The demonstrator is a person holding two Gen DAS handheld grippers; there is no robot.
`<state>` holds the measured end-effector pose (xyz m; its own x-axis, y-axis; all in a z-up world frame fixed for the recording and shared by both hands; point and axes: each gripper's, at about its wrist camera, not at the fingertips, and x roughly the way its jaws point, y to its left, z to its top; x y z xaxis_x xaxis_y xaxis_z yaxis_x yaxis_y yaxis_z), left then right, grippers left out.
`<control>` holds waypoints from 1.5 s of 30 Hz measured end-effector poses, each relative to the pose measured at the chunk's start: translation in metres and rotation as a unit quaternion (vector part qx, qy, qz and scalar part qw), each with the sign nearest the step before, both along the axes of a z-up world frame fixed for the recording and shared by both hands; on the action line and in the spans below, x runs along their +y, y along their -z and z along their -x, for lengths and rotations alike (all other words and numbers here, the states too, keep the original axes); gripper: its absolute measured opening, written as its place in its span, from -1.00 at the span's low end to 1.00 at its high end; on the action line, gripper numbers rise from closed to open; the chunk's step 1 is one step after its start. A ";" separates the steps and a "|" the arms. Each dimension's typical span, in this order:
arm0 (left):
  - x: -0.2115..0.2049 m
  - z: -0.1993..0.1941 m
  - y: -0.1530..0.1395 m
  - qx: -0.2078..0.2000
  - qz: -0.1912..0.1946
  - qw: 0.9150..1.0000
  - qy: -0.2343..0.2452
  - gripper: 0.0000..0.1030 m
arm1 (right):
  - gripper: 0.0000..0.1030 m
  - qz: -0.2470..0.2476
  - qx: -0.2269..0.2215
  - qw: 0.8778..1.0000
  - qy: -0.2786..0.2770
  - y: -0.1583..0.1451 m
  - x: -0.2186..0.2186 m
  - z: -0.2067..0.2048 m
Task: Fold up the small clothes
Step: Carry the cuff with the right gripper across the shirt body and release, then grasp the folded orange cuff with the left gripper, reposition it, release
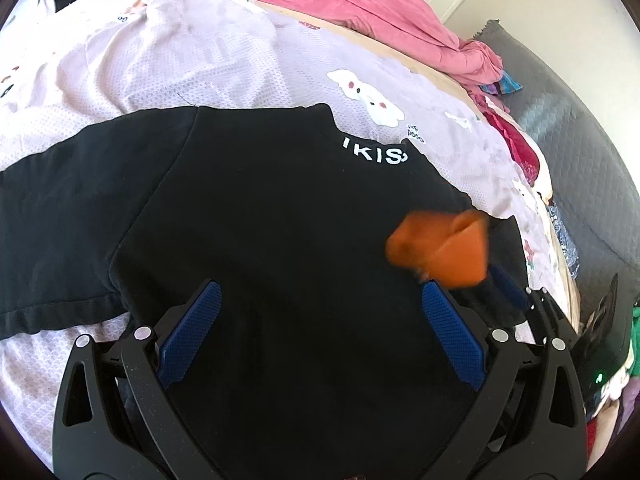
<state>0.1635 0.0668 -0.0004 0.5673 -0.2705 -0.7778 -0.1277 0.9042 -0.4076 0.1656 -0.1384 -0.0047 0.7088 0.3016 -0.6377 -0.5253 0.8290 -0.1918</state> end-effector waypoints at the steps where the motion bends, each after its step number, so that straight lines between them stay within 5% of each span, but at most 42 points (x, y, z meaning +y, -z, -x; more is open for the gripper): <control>1: 0.000 0.000 0.001 0.001 0.003 1.000 0.000 0.84 | 0.23 -0.006 0.006 1.000 -0.010 -0.001 0.000 0.002; 3: -0.001 -0.001 0.003 0.005 0.008 1.000 0.001 0.84 | 0.45 -0.037 0.029 0.999 -0.027 -0.005 -0.003 0.002; 10: -0.013 0.000 0.013 0.006 0.047 0.999 0.022 0.84 | 0.63 -0.153 0.085 0.985 -0.002 -0.027 -0.039 -0.015; 19: -0.052 -0.008 0.024 0.030 0.137 0.988 0.069 0.80 | 0.63 -0.174 0.098 0.974 0.104 -0.034 -0.093 -0.036; 26: -0.066 -0.025 0.043 0.068 0.191 0.978 0.043 0.37 | 0.64 -0.190 0.089 0.969 0.130 -0.043 -0.116 -0.039; 29: -0.069 -0.030 0.048 0.074 0.194 0.978 0.023 0.30 | 0.64 -0.194 0.085 0.968 0.137 -0.047 -0.123 -0.040; 31: -0.070 -0.032 0.047 0.070 0.191 0.979 0.017 -0.07 | 0.64 -0.198 0.084 0.966 0.141 -0.049 -0.128 -0.041; 33: -0.071 -0.035 0.049 0.070 0.191 0.979 0.014 -0.72 | 0.64 -0.204 0.080 0.964 0.151 -0.052 -0.137 -0.043; 35: -0.071 -0.036 0.045 0.069 0.176 0.982 0.025 -0.87 | 0.64 -0.211 0.077 0.960 0.164 -0.054 -0.148 -0.045; 45: -0.071 -0.030 -0.033 -0.047 0.092 0.992 0.066 -0.97 | 0.64 -0.247 0.083 0.939 0.224 -0.053 -0.194 -0.052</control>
